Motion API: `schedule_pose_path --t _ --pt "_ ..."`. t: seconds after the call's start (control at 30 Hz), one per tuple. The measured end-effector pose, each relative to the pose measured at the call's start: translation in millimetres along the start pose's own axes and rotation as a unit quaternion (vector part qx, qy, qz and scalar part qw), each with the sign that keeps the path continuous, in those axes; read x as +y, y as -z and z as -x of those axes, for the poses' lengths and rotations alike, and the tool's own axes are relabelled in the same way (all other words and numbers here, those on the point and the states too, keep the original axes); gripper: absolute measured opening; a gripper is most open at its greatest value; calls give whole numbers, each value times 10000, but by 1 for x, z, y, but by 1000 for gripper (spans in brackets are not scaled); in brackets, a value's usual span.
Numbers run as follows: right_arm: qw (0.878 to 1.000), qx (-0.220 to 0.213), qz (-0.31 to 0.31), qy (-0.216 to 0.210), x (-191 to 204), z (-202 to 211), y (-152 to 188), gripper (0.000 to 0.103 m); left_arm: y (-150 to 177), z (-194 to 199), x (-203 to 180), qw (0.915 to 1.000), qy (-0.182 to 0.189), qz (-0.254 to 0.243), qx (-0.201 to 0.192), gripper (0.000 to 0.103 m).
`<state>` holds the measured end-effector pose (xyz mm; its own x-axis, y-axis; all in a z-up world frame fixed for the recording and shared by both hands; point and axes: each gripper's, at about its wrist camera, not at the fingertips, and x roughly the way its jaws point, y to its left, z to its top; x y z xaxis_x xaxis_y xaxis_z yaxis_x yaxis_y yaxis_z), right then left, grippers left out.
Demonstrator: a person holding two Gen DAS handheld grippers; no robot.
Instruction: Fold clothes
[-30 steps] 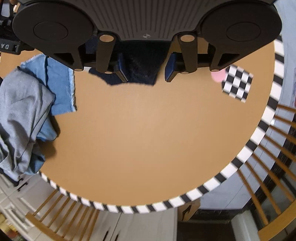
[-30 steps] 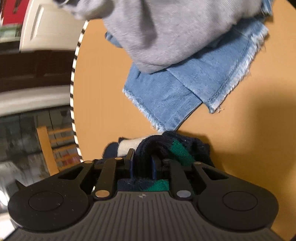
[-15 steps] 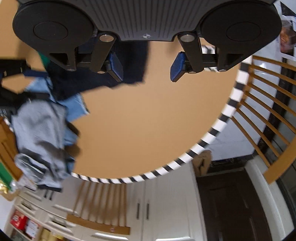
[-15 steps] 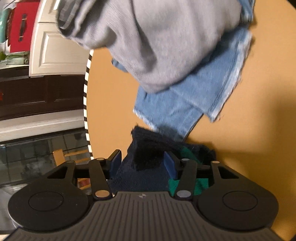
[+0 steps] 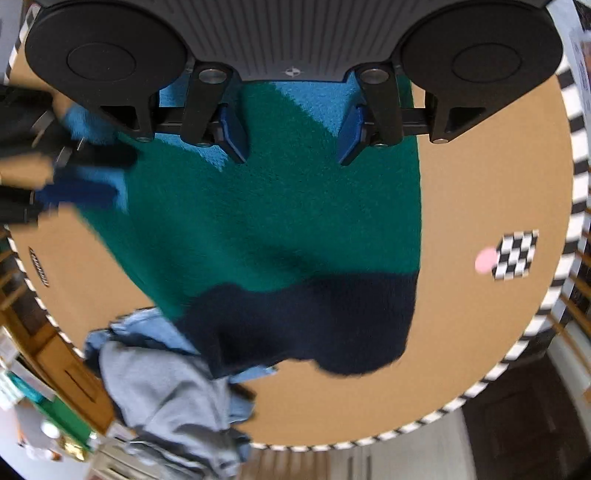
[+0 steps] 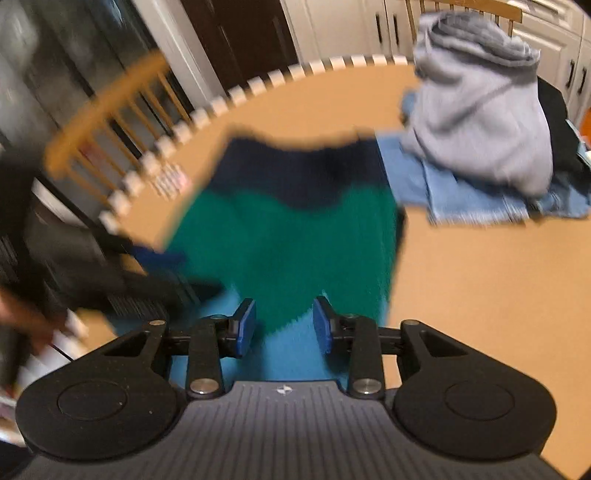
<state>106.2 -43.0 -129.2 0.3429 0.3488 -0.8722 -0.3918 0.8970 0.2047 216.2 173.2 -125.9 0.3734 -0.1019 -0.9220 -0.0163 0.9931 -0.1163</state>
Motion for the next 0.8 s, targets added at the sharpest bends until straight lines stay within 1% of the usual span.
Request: schedule_pose_path --t 0.03,0.1,0.13,0.17,0.33,0.4,0.47,0.5,0.57,0.6,0.67,0.73,0.8 --pt "10000 39 -28 53 -3 -8 8 35 1 -1 1 10000 0 29 -3 58" --pt "9982 -116 -566 -148 -18 -13 17 36 2 -2 -3 9998 -81 -178 15 58" --pt "9962 -111 -829 -241 -25 -14 17 35 2 -3 -4 9997 -110 -232 29 58" --pt "9957 -91 -887 -269 -27 -15 16 35 1 -3 -4 9997 -121 -214 46 58" --pt "9983 -11 -581 -77 -18 -21 12 37 -2 -5 -8 9995 -228 -206 84 58" --pt "9983 -6 -574 -61 -17 -23 13 38 -1 -5 -9 9994 -271 -222 53 58" --pt "9983 -17 -579 -67 -15 -20 14 39 -7 -1 -11 9992 -311 -266 43 58" --pt "9982 -55 -591 -96 -15 -16 13 38 -8 7 -12 9992 -309 -265 -6 56" --pt "9964 -347 -703 -323 -21 6 15 38 -6 25 -12 9991 -234 -326 -146 57" --pt "9946 -530 -761 -468 -25 20 18 39 -2 35 -12 9989 -167 -377 -227 60" --pt "9896 -885 -926 -652 -44 44 33 43 10 47 -11 9989 -10 -382 -279 63" --pt "9850 -1062 -1144 -732 -64 59 51 46 22 58 -10 9986 140 -395 -324 63" --pt "9799 -1098 -1419 -866 -83 61 73 46 35 54 -14 9981 177 -542 -231 63"
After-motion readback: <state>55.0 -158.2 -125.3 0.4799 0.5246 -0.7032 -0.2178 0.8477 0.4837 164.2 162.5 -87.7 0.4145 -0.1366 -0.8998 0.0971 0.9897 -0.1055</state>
